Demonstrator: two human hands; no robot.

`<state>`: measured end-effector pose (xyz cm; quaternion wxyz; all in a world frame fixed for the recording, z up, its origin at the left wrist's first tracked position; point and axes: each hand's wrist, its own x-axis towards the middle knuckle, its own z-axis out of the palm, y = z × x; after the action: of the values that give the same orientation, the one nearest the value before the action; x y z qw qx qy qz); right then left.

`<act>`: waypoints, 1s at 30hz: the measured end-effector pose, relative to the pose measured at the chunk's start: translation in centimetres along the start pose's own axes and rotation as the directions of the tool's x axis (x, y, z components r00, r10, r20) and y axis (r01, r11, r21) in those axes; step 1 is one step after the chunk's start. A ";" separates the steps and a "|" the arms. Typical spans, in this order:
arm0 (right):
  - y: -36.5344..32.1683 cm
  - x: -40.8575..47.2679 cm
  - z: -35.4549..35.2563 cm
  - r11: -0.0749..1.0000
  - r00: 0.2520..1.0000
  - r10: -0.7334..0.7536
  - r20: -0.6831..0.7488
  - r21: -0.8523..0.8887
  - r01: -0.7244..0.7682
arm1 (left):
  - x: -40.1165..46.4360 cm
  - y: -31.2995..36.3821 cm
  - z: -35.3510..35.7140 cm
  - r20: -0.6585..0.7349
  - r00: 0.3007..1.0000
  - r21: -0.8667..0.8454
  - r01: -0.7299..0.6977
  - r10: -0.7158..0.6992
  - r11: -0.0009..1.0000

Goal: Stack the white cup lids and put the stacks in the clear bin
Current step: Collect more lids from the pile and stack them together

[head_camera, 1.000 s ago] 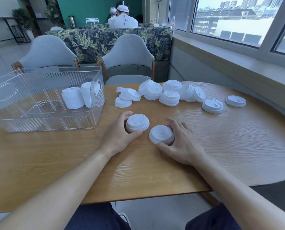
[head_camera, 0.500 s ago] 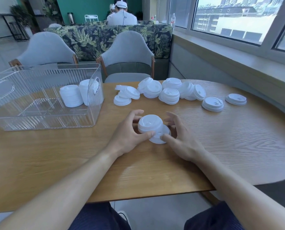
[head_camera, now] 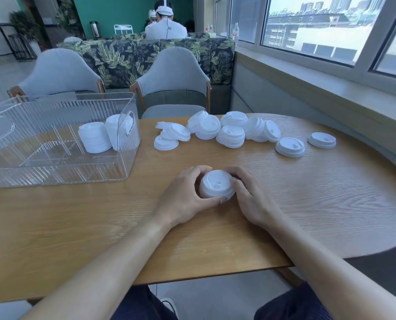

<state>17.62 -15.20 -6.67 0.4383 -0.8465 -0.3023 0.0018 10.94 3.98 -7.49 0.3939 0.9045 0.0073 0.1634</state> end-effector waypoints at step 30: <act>-0.4 -0.1 0.1 0.966 0.998 -0.043 0.041 -0.254 0.052 | -0.3 0.3 -0.4 0.020 0.999 0.233 -0.036 0.032 0.972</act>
<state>17.31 -14.99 -6.51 0.3204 -0.8882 -0.3277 -0.0328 10.48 3.97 -7.13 0.2822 0.9458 0.0075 0.1608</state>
